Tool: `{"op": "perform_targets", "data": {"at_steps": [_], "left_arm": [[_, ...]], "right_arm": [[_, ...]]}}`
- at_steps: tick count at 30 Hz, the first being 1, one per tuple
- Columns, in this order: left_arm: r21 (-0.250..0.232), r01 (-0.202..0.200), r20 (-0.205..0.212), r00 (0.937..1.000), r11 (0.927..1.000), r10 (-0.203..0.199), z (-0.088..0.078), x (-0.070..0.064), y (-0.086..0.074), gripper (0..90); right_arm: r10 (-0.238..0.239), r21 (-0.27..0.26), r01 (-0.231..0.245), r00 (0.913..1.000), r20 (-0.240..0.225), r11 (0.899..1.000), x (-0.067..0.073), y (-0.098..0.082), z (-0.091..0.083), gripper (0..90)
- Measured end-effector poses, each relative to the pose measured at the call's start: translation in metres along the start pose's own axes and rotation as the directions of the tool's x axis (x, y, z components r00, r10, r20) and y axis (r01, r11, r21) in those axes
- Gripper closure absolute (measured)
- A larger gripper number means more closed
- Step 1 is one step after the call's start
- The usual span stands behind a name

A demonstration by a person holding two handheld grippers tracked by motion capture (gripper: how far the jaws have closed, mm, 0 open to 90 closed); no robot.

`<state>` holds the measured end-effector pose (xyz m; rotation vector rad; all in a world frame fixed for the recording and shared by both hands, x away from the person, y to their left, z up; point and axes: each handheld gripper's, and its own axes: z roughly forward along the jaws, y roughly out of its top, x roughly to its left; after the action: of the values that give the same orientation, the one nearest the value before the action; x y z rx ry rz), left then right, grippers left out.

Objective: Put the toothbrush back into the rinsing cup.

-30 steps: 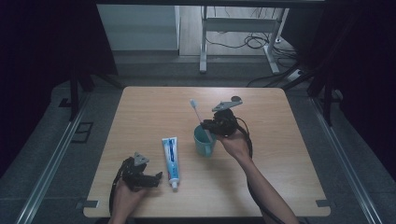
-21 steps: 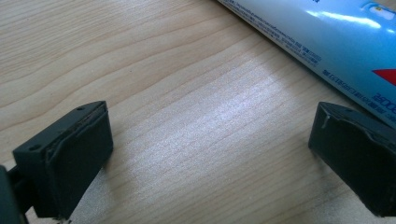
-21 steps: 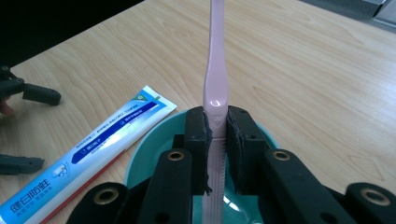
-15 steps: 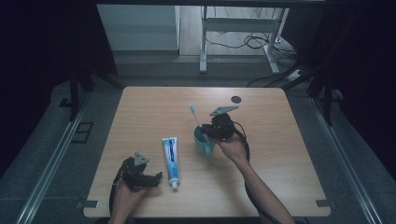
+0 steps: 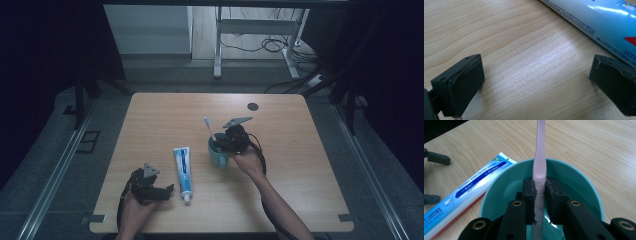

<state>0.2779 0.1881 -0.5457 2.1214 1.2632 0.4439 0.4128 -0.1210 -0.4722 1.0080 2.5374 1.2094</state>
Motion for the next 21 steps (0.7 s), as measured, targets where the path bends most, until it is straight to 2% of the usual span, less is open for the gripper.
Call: {"op": "perform_targets", "data": {"at_steps": [8,15,21], "left_arm": [[0.000,0.001,-0.001,1.0000,1.0000,-0.001,0.000,0.000,0.000,0.0],[-0.001,-0.001,-0.001,1.0000,1.0000,0.001,0.000,0.000,0.000,0.0],[0.000,-0.002,0.000,1.0000,1.0000,0.002,0.000,0.000,0.000,0.0]], "right_arm": [[0.004,0.018,-0.004,0.9999,-0.009,1.000,-0.001,-0.001,0.001,73.0],[0.002,0.006,-0.002,1.0000,-0.005,1.000,-0.001,0.000,-0.004,69.6],[-0.007,-0.013,0.007,1.0000,-0.003,1.000,0.001,0.004,-0.013,63.3]]}}
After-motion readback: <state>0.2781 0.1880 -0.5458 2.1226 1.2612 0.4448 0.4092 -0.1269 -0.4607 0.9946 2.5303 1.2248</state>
